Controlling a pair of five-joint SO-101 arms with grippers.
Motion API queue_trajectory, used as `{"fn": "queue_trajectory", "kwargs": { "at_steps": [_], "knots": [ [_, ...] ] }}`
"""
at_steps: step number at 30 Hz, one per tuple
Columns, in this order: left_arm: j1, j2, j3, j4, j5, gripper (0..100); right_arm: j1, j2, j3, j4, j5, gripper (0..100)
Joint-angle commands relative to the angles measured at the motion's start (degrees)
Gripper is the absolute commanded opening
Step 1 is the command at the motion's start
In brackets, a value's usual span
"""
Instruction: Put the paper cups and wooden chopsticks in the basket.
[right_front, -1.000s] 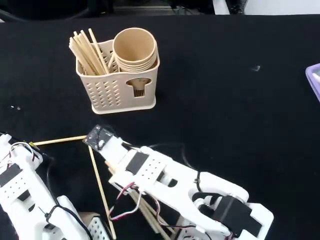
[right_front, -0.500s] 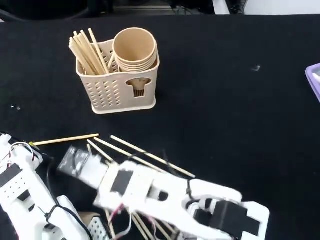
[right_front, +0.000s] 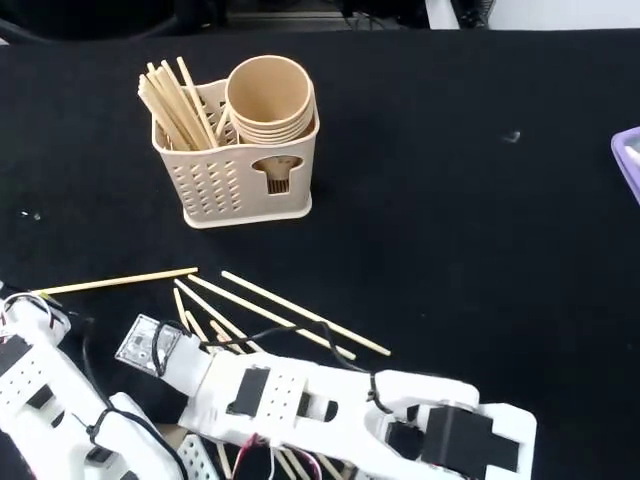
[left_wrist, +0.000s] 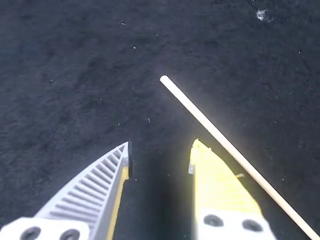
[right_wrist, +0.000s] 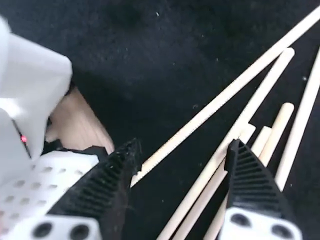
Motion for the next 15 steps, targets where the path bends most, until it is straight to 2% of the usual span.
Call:
{"fn": "queue_trajectory", "kwargs": {
  "at_steps": [1,5,9,15],
  "knots": [
    [-0.66,-0.09,-3.38,-1.05,0.62,20,4.48,-0.22,-0.57,3.43,0.26,27.9],
    [-0.66,-0.09,-3.38,-1.05,0.62,20,5.89,-0.22,-0.66,6.51,5.36,24.4],
    [-0.66,-0.09,-3.38,-1.05,0.62,20,5.71,-0.48,-0.84,6.42,6.24,17.0],
    [-0.57,-0.09,-3.47,-1.05,0.62,20,5.71,-0.66,-4.97,6.95,5.63,26.3]
  ]
}}
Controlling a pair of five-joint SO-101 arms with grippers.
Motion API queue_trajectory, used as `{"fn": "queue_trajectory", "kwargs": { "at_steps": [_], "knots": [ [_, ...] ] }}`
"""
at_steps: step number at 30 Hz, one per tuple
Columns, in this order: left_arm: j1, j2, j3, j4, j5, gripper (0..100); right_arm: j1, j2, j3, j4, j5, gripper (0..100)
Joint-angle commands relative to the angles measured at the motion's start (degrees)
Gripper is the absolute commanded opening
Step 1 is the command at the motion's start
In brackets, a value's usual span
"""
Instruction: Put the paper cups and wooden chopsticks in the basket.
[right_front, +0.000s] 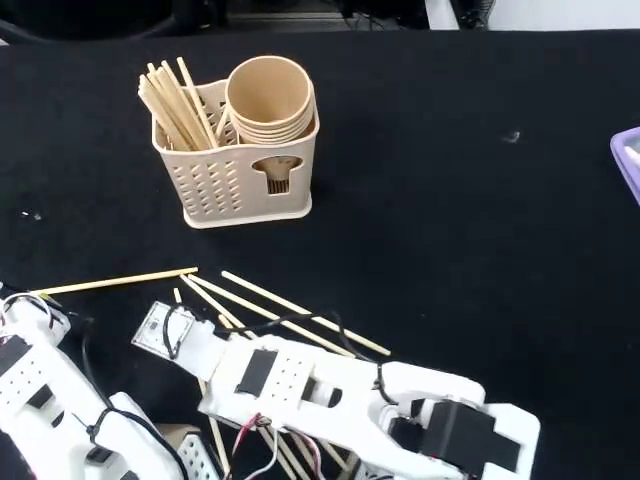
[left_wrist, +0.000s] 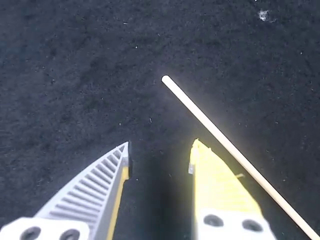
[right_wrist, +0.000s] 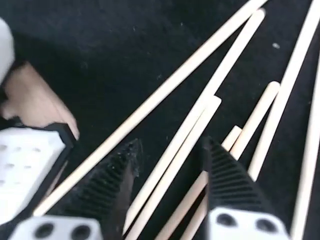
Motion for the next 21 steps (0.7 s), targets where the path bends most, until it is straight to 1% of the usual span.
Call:
{"fn": "queue_trajectory", "kwargs": {
  "at_steps": [1,4,8,11,15,17,19,21],
  "knots": [
    [-0.57,-0.09,-3.47,-1.05,0.62,20,0.88,-0.40,-4.18,0.18,-0.97,28.6],
    [-0.57,-0.09,-3.47,-1.05,0.62,20,-1.23,-0.04,-4.26,-0.35,-6.42,34.3],
    [-0.75,-0.09,-3.47,-1.05,0.62,20,-2.37,0.13,-3.30,-2.37,-9.41,39.1],
    [-1.71,-0.09,-3.65,-1.05,0.79,20,-2.37,2.51,-1.89,-6.42,-10.37,39.3],
    [-5.76,-0.09,-4.97,-0.70,4.75,20,-2.37,6.81,-4.70,-6.68,-13.36,39.3],
    [-6.55,-0.09,-4.97,-0.88,5.63,20,-2.37,9.63,-5.85,-6.77,-14.15,39.3],
    [-6.73,-0.09,-4.97,-0.88,5.71,20,-2.29,11.47,-7.25,-5.89,-13.98,39.3],
    [-6.73,-0.09,-4.97,-0.88,5.71,20,-2.29,12.70,-9.63,-2.29,-13.89,39.2]
  ]
}}
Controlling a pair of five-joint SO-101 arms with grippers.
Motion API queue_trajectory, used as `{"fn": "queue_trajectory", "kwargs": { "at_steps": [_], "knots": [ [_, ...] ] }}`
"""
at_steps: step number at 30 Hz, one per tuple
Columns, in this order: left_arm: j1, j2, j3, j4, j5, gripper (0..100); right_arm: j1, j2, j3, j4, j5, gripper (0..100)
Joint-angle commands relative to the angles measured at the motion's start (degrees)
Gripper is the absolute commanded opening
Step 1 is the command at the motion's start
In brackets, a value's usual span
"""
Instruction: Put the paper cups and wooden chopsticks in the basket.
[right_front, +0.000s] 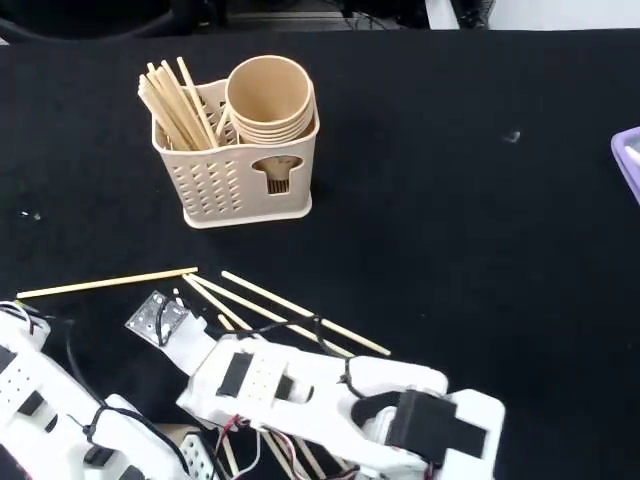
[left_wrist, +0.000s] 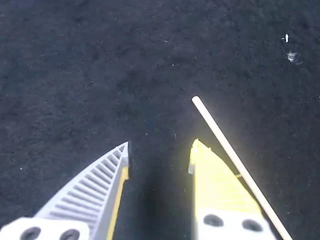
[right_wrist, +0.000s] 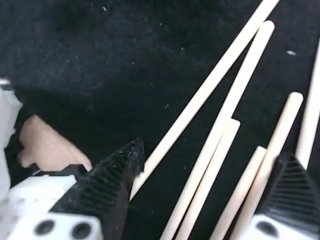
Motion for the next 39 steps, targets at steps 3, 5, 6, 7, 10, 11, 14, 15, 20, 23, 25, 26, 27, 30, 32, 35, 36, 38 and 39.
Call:
{"fn": "queue_trajectory", "kwargs": {
  "at_steps": [3,5,6,7,10,11,14,15,20,23,25,26,27,30,32,35,36,38,39],
  "knots": [
    [-0.75,-0.09,-3.56,-0.88,0.79,20,-0.09,3.38,-6.02,7.74,-0.62,38.2],
    [-0.75,-0.09,-3.56,-0.97,0.79,20,0.26,4.53,-7.43,10.46,-0.53,31.6],
    [-0.75,-0.09,-3.56,-0.97,0.79,20,0.62,5.05,-8.22,11.52,-0.35,26.6],
    [-0.75,-0.09,-3.56,-0.97,0.79,20,1.14,5.32,-8.84,12.31,0.70,21.2],
    [-0.75,-0.09,-3.56,-0.97,0.79,20,3.60,5.41,-9.27,13.01,8.18,9.0],
    [-0.66,-0.09,-3.56,-0.97,0.79,20,4.48,5.41,-9.27,13.10,10.20,6.5],
    [-0.66,-0.09,-3.56,-0.97,0.79,20,6.24,5.32,-9.27,13.19,12.22,3.7],
    [-0.66,-0.09,-3.56,-0.97,0.79,20,6.68,5.32,-9.27,13.19,12.40,3.6],
    [-0.57,-0.09,-3.30,-0.97,0.79,20,9.41,5.32,-9.36,13.36,14.68,2.8],
    [-0.48,-0.09,-3.21,-0.97,0.79,20,11.34,5.23,-10.07,15.82,23.47,1.1],
    [-0.48,-0.09,-3.12,-0.97,0.79,20,12.48,5.23,-10.77,17.93,29.27,1.1],
    [-0.48,-0.09,-3.12,-0.97,0.79,20,13.01,5.23,-11.30,18.81,31.47,1.1],
    [-0.13,-0.09,-3.12,-0.97,0.79,20,13.63,5.23,-11.74,19.60,33.41,1.1],
    [1.63,-0.09,-3.03,-0.62,0.79,20,15.21,5.23,-12.35,20.40,38.42,1.1],
    [2.59,0.00,-2.95,-0.53,0.70,20,15.38,5.23,-12.44,20.40,41.32,1.1],
    [3.74,0.00,-2.07,-0.79,0.53,20,14.59,3.65,-12.26,20.22,43.96,1.1],
    [4.09,0.00,-1.98,-0.88,0.44,20,14.51,2.33,-12.26,20.22,44.48,1.1],
    [4.44,0.00,-1.89,-0.88,0.44,20,14.42,-0.75,-12.18,20.04,44.57,1.1],
    [4.70,0.00,-1.80,-0.88,0.44,20,14.42,-2.42,-12.18,20.04,44.57,1.1]
  ]
}}
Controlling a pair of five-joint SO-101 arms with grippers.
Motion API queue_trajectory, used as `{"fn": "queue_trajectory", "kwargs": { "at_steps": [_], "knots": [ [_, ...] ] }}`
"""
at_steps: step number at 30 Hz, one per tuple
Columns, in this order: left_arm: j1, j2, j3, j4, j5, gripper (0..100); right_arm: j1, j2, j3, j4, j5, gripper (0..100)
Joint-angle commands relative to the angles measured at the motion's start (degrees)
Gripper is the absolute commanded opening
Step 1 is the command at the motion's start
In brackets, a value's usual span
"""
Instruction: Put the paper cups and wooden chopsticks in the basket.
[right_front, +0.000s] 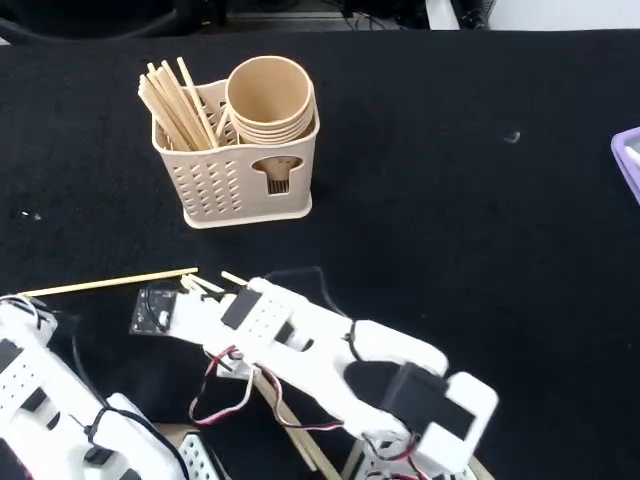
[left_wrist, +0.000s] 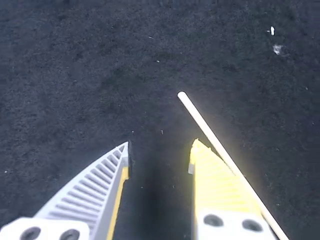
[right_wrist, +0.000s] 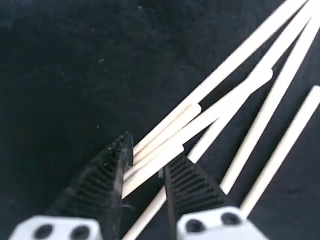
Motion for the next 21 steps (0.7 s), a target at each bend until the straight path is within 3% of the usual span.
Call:
{"fn": "queue_trajectory", "kwargs": {
  "at_steps": [1,4,10,15,18,21],
  "knots": [
    [1.54,0.00,-1.80,-0.88,0.00,20,0.88,-6.73,-1.36,0.97,1.76,1.1],
    [1.63,0.00,-1.80,-0.88,0.00,20,-0.26,-10.24,0.48,0.18,4.48,1.1],
    [1.63,0.00,-1.71,-0.62,0.00,20,-5.01,-13.23,11.56,-12.40,10.11,1.1],
    [1.63,0.00,-1.71,-0.62,0.00,20,-4.75,-13.23,16.57,-17.41,15.82,1.1],
    [1.63,0.00,-1.71,-0.62,0.00,20,-4.75,-13.58,16.66,-17.41,15.38,1.1],
    [1.63,0.00,-1.71,-0.62,0.00,20,-4.75,-13.76,16.04,-17.23,9.67,3.9]
  ]
}}
